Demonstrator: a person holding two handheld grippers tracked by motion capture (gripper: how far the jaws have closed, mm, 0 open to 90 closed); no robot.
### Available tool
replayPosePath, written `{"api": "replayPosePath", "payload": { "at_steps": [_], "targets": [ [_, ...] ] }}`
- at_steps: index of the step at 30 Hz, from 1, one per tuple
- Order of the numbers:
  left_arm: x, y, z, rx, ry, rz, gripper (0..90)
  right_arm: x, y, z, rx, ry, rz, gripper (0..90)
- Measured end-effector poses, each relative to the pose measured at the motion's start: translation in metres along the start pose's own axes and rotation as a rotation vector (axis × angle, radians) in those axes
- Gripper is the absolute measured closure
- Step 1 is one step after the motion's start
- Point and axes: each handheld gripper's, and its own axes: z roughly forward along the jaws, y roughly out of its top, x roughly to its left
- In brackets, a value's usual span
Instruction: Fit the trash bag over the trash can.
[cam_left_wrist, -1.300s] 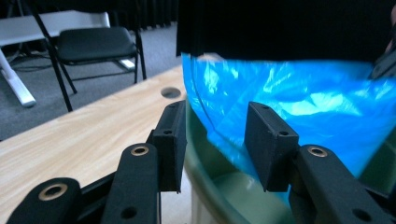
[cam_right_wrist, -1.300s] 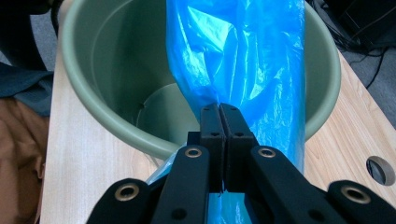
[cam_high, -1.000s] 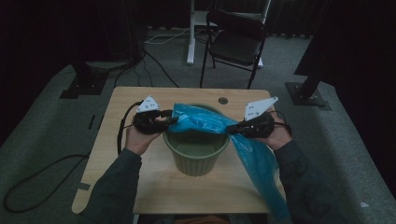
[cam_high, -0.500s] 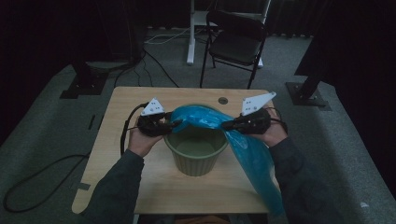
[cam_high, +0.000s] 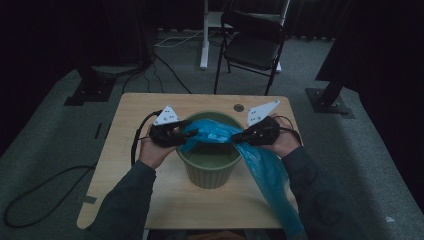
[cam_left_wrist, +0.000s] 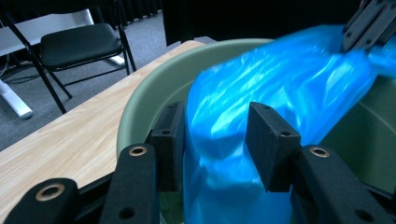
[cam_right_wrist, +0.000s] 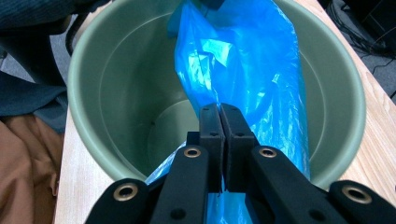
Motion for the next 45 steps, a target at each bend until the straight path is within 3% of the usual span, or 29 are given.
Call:
{"api": "replayPosePath", "payload": {
  "at_steps": [20,23,26,36,42,45],
  "targets": [
    [-0.008,0.001,-0.002,0.0,-0.03,0.016,57.0,-0.007,0.024,0.039,0.056,-0.002,0.009,88.9],
    [-0.008,0.0,-0.002,0.0,-0.029,0.013,56.9,-0.007,0.025,0.041,0.053,-0.018,0.02,76.7],
    [-0.007,-0.002,-0.003,0.002,-0.026,0.009,56.9,-0.006,0.024,0.032,0.024,-0.036,0.031,66.0],
    [-0.004,-0.004,-0.005,0.0,-0.017,0.0,56.6,0.01,0.008,-0.01,-0.056,-0.085,0.071,59.8],
    [-0.002,-0.005,-0.005,0.004,-0.013,-0.006,56.6,0.019,-0.009,-0.02,-0.026,-0.096,0.104,59.8],
    [-0.001,-0.006,-0.006,0.003,-0.011,-0.009,56.6,0.024,-0.016,-0.025,-0.027,-0.116,0.112,55.3]
  ]
}}
